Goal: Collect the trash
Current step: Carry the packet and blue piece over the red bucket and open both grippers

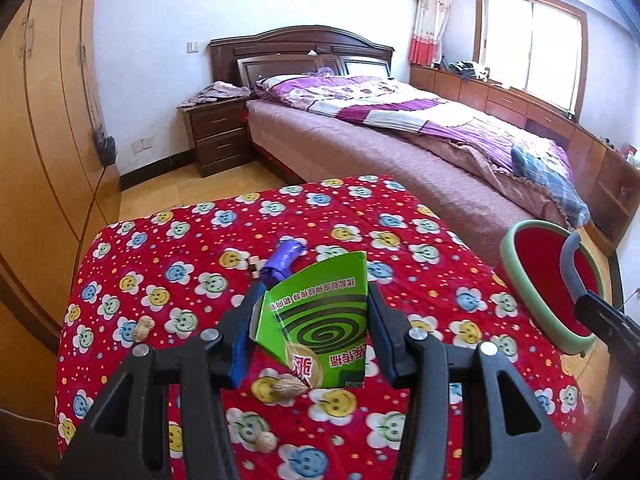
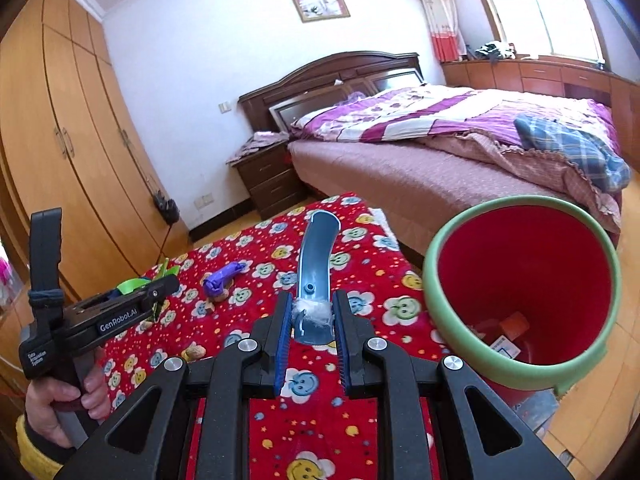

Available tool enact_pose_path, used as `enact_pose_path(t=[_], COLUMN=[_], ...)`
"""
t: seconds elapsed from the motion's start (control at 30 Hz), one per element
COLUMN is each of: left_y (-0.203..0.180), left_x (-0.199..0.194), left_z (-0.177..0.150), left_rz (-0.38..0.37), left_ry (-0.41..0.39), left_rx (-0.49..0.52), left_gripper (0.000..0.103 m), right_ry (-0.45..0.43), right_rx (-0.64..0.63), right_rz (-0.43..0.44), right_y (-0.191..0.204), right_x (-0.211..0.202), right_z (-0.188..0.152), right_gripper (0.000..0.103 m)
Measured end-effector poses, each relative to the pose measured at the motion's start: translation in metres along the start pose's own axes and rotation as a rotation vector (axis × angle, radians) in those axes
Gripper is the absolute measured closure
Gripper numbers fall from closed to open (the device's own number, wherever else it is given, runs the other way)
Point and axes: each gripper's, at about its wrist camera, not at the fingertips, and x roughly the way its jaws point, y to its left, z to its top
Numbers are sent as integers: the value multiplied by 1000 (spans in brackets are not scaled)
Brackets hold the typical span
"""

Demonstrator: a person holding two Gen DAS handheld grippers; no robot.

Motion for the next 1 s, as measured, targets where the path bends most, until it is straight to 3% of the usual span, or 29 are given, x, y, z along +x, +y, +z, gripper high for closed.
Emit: enact_pose_path(t=[0.1, 0.43, 1.0], left_y=[-9, -60, -176], left_x=[-2, 2, 25], left_z=[0, -1, 3], left_rz=[-20, -197, -364], left_ry=[2, 54, 99], left_rx=[8, 16, 153], left_gripper=[53, 53, 53], right_ry=[-14, -54, -51], right_rx=[14, 105, 278], right_rz=[-10, -68, -178], right_y=[-9, -61, -149], right_x=[-8, -33, -40], right_z=[0, -3, -20], right_gripper=[83, 83, 81])
